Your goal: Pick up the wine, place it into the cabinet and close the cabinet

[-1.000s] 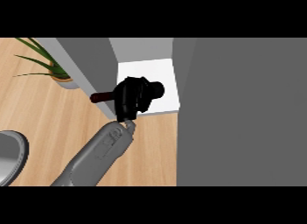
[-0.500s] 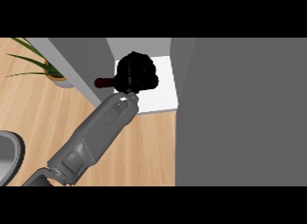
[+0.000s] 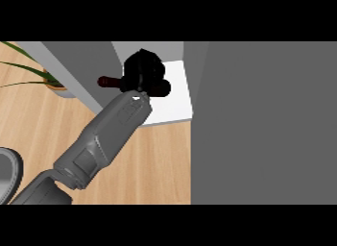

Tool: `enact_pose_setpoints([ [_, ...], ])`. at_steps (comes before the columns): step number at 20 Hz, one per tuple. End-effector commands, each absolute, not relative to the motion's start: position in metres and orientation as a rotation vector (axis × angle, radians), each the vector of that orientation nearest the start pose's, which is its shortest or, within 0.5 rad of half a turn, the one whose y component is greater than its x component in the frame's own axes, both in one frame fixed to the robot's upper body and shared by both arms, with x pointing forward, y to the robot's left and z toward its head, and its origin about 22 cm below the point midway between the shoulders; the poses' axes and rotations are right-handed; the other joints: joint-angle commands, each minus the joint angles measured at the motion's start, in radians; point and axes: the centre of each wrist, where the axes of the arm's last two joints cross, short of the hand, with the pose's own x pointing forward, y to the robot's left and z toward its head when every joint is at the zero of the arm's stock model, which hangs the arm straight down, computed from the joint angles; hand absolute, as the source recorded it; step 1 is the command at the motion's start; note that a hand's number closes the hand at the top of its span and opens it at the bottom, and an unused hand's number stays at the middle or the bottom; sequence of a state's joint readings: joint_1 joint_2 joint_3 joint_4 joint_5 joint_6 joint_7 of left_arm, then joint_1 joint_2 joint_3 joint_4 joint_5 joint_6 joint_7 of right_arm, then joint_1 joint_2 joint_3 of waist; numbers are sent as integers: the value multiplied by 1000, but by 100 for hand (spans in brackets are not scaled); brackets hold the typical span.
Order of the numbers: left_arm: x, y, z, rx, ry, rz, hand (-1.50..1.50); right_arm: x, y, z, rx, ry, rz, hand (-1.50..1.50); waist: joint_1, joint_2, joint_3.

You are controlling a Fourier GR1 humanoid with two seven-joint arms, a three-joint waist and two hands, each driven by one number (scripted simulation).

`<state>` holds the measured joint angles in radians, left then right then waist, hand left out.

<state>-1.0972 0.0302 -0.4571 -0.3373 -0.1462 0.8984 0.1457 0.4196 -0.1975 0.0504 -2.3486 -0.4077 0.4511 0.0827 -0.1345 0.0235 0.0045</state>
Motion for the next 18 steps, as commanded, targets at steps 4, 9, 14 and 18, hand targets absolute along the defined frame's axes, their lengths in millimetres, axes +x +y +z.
enact_pose_setpoints([
  [4,417,83,21,977,-1503,-361,-150,122,-257,135,535,-1888,341,-150,-1,18,-6],
  [9,422,87,25,984,-1441,-412,-150,117,-257,130,546,-1879,327,-150,0,15,-5],
  [14,417,93,13,1014,-1429,-371,-150,122,-257,129,546,-1881,320,-150,-13,27,-7],
  [18,422,88,24,963,-1451,-323,-150,113,-258,131,556,-1865,313,-150,2,18,-7],
])
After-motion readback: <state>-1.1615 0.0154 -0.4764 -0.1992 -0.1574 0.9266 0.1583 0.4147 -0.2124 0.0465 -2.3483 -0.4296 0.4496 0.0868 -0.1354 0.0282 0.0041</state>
